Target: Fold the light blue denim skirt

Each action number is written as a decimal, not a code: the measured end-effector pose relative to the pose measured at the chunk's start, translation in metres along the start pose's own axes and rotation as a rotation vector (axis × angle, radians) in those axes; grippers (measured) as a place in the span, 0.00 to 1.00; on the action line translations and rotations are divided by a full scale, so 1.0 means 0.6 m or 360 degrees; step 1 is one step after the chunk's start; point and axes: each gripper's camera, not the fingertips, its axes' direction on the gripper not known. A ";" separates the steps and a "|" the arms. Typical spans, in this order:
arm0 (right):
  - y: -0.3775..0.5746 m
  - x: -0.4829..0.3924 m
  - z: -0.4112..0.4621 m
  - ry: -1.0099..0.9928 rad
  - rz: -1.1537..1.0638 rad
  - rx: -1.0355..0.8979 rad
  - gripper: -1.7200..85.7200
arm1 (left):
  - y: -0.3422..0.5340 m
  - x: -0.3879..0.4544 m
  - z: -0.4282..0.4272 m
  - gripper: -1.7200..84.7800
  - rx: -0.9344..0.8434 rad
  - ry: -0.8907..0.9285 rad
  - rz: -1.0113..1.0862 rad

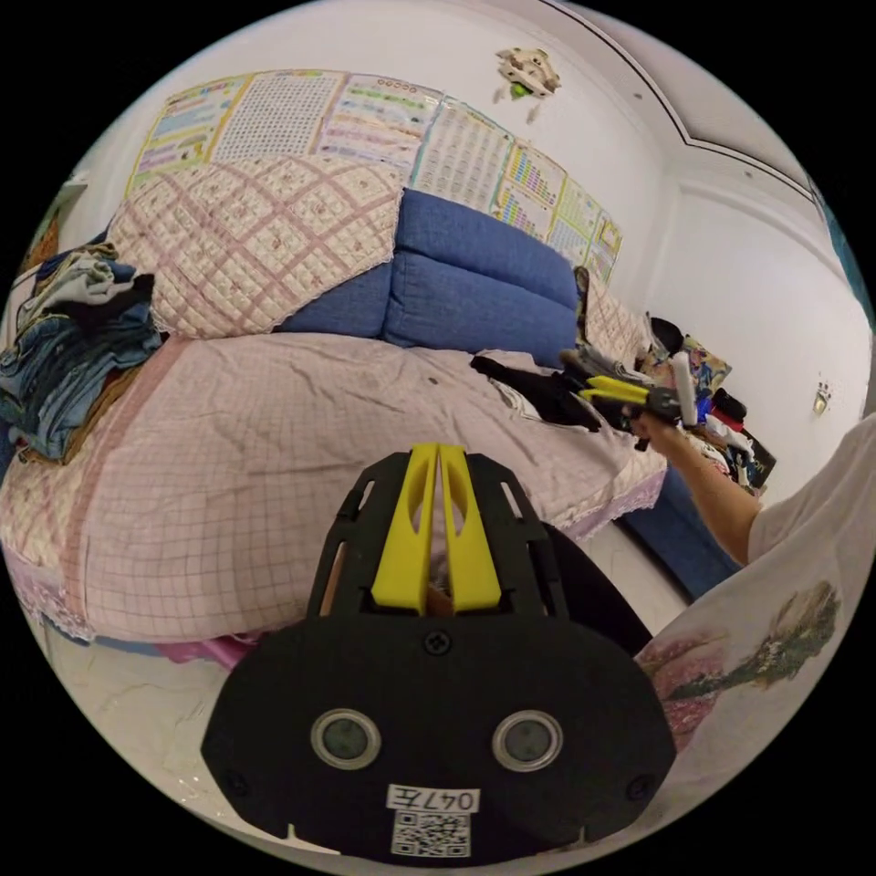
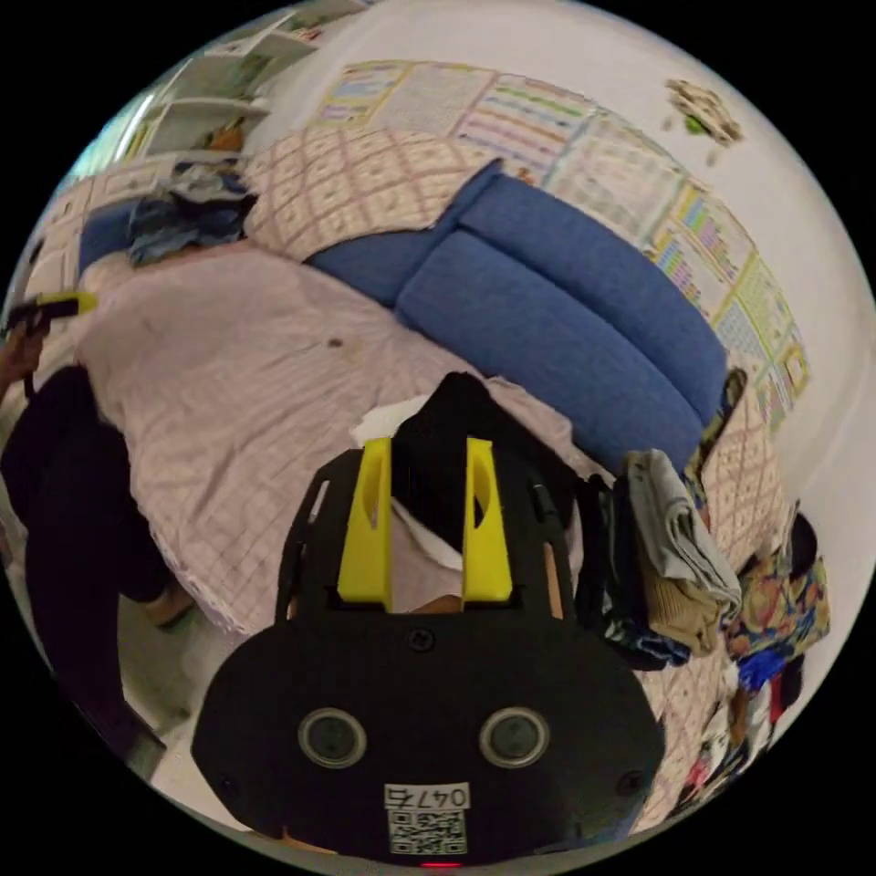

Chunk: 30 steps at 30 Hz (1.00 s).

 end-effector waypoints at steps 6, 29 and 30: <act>-0.145 -0.113 0.076 0.0147 -0.0375 -0.0214 0.15 | -0.018 0.007 -0.051 0.01 0.0004 0.0027 -0.0059; -0.523 -0.091 0.101 0.0031 -0.0332 -0.0269 0.11 | -0.151 0.035 -0.257 0.01 -0.0019 0.0107 -0.0118; -0.529 -0.090 0.101 0.0034 -0.0341 -0.0269 0.11 | -0.154 0.037 -0.262 0.01 -0.0019 0.0105 -0.0115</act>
